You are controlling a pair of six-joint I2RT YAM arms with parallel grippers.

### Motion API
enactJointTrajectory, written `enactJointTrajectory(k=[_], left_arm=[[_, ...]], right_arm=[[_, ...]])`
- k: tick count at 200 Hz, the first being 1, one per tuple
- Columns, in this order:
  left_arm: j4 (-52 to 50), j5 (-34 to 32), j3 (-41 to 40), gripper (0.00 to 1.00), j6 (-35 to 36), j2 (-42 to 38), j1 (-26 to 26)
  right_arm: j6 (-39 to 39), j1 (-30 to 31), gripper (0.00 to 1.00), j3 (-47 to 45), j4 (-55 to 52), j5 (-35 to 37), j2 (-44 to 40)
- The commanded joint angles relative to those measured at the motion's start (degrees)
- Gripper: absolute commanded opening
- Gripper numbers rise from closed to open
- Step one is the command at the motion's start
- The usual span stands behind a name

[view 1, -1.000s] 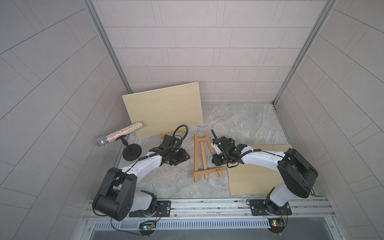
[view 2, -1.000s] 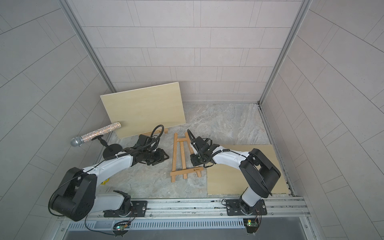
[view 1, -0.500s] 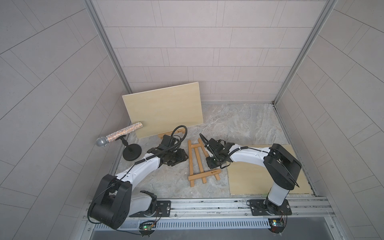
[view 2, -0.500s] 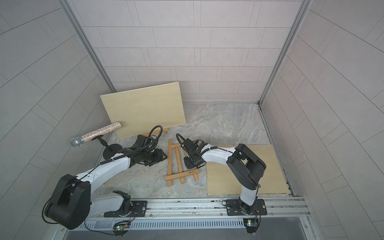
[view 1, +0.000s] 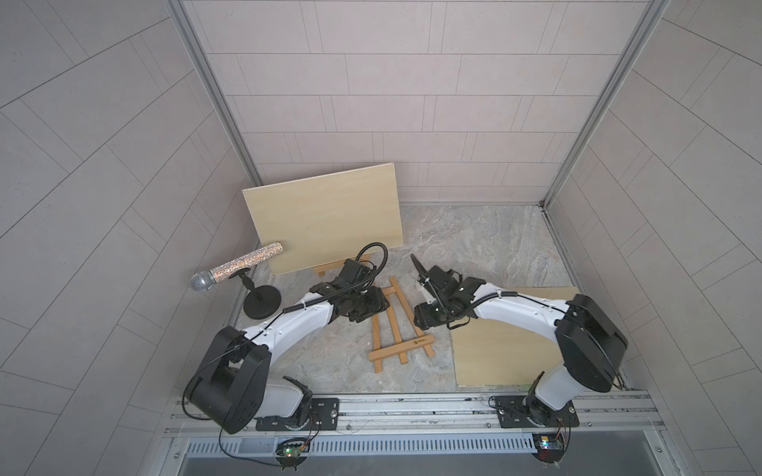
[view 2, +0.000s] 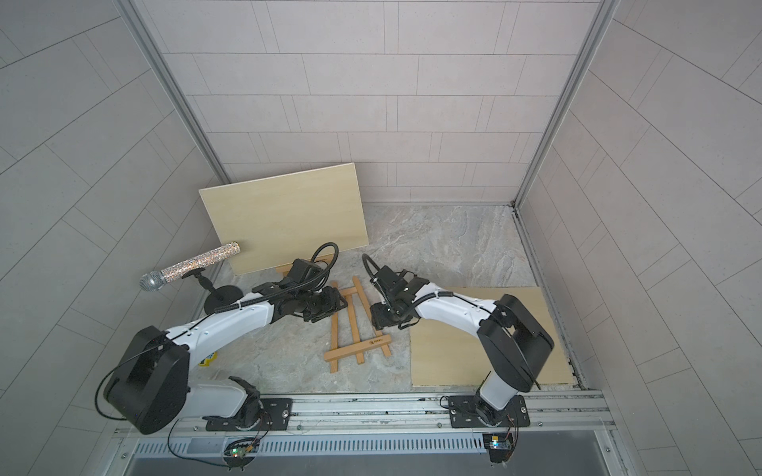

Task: Disassemble the easel
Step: Place the easel at the center of the board, then move the easel to the center of the board.

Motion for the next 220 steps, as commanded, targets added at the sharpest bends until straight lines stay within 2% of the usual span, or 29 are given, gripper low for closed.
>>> enactJointTrajectory(k=[1,50,135,184,220], left_arm=[[-0.6,-2.1,4.5,0.6,-4.5,4.4,-2.8],[-8.1,-3.0,15.1,0.63,-6.5,16.9,-8.9],[-20.5,-10.5,27.8,0.62,-3.2,29.6,-14.6],[-23.4,-12.3,32.0,0.49,-2.6,33.6,-15.7],[-24.5,-12.4,31.6,0.3,-2.7,33.4,-15.6]], right_arm=[[1.0,-4.4,0.68,-2.5,-4.4,-0.1,-7.6],[-0.4,-12.0,0.8,-6.9,-7.4,-1.7,-16.2],[-1.2,-15.7,0.86,-10.6,-7.1,-3.7,-20.9],[-1.7,-16.6,0.86,-10.9,-6.3,-5.1,-21.0],[-2.3,-17.2,0.86,-11.0,-6.0,-5.8,-20.9]])
